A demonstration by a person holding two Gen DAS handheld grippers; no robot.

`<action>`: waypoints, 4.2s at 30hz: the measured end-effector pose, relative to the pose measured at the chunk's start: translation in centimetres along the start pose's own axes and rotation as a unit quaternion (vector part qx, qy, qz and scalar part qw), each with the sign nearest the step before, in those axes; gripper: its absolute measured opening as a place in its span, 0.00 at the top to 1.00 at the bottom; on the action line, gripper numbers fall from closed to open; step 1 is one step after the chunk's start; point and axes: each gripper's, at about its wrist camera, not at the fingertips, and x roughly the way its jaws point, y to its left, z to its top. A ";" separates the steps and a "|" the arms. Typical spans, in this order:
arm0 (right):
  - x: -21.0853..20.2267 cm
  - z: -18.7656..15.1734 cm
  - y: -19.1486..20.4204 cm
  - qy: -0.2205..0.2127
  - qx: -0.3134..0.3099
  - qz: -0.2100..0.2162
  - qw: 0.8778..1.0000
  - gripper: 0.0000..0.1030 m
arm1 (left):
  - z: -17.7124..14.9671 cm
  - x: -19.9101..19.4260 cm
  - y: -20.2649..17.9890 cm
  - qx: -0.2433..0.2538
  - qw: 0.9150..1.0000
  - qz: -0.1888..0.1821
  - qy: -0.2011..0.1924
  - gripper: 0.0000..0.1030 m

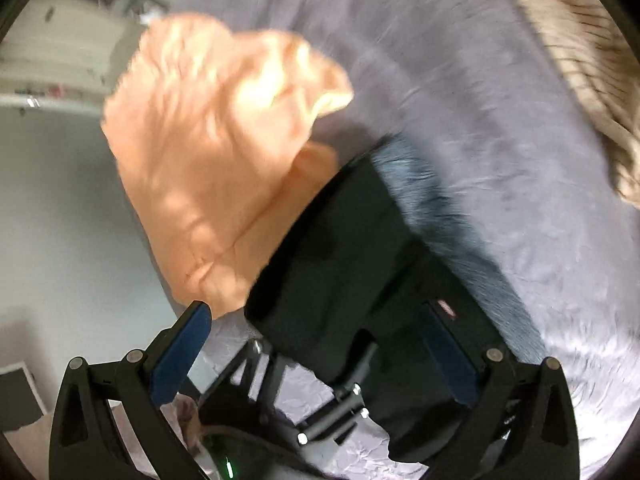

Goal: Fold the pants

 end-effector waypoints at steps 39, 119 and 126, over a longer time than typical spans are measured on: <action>-9.7 -43.2 -29.6 -0.375 0.307 0.256 0.837 0.79 | 7.3 -17.6 -30.2 0.247 0.948 -0.148 -0.137 0.57; -5.5 -51.3 -27.2 -0.300 0.352 0.063 0.884 0.00 | 7.9 -18.0 -19.8 -0.023 0.989 -0.088 0.118 0.00; -4.4 -51.9 -27.3 -0.285 0.348 0.087 0.889 0.00 | 8.2 -19.0 -19.2 -0.041 0.990 -0.077 0.111 0.00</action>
